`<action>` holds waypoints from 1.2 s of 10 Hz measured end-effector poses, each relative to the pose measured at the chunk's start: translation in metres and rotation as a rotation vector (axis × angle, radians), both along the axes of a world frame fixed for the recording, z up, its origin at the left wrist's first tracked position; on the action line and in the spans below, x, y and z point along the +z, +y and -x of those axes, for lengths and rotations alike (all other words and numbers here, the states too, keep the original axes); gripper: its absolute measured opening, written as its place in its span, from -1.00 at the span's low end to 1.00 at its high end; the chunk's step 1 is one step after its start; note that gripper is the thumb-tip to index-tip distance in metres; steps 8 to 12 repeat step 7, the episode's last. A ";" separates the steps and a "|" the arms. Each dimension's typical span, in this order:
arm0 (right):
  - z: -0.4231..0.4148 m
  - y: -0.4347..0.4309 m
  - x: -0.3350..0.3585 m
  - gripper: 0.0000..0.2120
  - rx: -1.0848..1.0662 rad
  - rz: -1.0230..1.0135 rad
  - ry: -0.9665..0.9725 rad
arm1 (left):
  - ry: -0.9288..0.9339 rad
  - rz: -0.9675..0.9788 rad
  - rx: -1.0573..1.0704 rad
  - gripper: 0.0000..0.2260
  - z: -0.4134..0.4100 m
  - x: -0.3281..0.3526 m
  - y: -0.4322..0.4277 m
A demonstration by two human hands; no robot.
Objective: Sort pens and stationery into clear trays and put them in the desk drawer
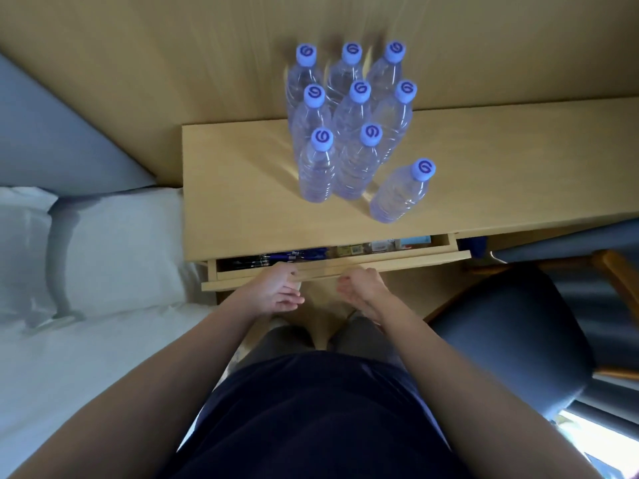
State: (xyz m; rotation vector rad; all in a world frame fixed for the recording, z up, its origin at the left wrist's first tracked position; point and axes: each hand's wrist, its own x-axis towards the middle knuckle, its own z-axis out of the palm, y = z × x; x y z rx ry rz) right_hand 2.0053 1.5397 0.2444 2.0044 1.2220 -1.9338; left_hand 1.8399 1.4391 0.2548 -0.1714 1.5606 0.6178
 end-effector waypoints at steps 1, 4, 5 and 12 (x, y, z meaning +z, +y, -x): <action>0.001 0.001 -0.008 -0.69 0.143 -0.064 -0.031 | 0.040 -0.064 -0.030 -0.83 -0.006 0.001 -0.002; -0.011 0.037 -0.052 -0.45 0.387 -0.162 0.022 | -0.072 -0.213 0.321 -0.33 -0.024 -0.011 0.002; -0.010 0.052 -0.027 -0.47 0.493 -0.155 0.082 | -0.109 -0.234 0.465 -0.52 -0.033 -0.002 0.019; -0.032 0.075 -0.042 -0.52 0.785 -0.111 0.129 | 0.075 -0.136 0.365 -0.40 -0.058 -0.004 0.036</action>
